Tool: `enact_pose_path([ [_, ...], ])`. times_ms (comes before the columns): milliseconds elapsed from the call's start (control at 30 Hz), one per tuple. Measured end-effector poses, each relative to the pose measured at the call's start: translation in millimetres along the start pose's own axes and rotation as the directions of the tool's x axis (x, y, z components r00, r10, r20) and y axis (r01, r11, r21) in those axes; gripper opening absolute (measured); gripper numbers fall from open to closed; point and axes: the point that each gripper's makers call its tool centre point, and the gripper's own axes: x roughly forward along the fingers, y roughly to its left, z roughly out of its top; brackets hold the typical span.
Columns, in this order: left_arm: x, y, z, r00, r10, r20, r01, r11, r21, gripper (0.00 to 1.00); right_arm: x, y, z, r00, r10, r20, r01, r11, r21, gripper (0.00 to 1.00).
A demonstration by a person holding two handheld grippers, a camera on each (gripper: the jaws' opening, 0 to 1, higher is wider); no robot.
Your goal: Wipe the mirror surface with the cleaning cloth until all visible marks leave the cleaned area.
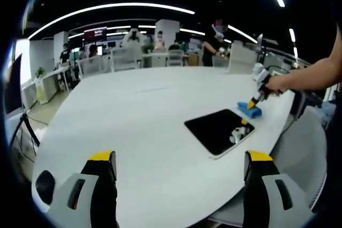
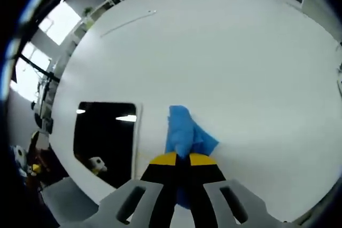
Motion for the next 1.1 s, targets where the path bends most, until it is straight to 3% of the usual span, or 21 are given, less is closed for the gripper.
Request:
enact_pose_path([
  [200, 0.4, -4.1, -2.3, 1.0, -0.001, -0.006, 0.001, 1.0, -0.001, 1.0, 3.0, 1.0, -6.4, 1.0, -0.016, 0.014, 0.016, 1.0, -0.012, 0.01],
  [300, 1.3, -6.0, -2.0, 1.0, -0.005, -0.01, 0.005, 1.0, 0.004, 1.0, 1.5, 1.3, -5.2, 0.999, 0.004, 0.037, -0.001, 0.997, -0.074, 0.02],
  [500, 3.2, -3.6, -3.4, 1.0, -0.006, -0.019, 0.006, 1.0, 0.011, 1.0, -14.6, 2.7, -3.7, 0.994, 0.057, 0.098, -0.045, 0.992, -0.116, 0.16],
  [567, 2.8, -2.7, -5.3, 1.0, -0.008, -0.029, 0.009, 1.0, 0.022, 1.0, -27.6, 4.9, 0.3, 0.982, 0.108, 0.155, -0.078, 0.979, -0.189, 0.22],
  [633, 1.0, -1.9, -8.9, 0.999, -0.022, -0.043, 0.024, 0.999, 0.045, 1.0, -44.0, 1.5, 4.3, 0.963, 0.125, 0.238, -0.076, 0.976, -0.202, 0.28],
  [733, -4.2, 7.1, -10.9, 0.999, -0.017, -0.05, 0.02, 0.998, 0.055, 1.0, -65.2, -4.0, 5.9, 0.92, 0.167, 0.353, -0.07, 0.96, -0.272, 0.37],
  [867, -13.0, 23.7, -4.8, 1.0, 0.013, -0.016, -0.013, 1.0, 0.028, 1.0, -81.0, -1.2, -18.0, 0.887, 0.234, 0.399, -0.077, 0.925, -0.372, 0.59],
  [967, -15.9, 30.8, -3.0, 1.0, 0.026, -0.011, -0.025, 0.999, 0.04, 1.0, -94.1, 2.1, -27.7, 0.845, 0.271, 0.462, -0.043, 0.894, -0.446, 0.74],
  [1033, -16.9, 34.0, -1.9, 1.0, 0.026, -0.007, -0.026, 0.999, 0.044, 1.0, -102.0, 0.3, -38.5, 0.839, 0.27, 0.473, -0.006, 0.873, -0.487, 0.81],
  [1100, -16.5, 35.5, -1.8, 1.0, 0.025, -0.008, -0.025, 0.998, 0.053, 1.0, -107.7, -3.1, -50.9, 0.836, 0.267, 0.479, -0.004, 0.877, -0.481, 0.95],
])
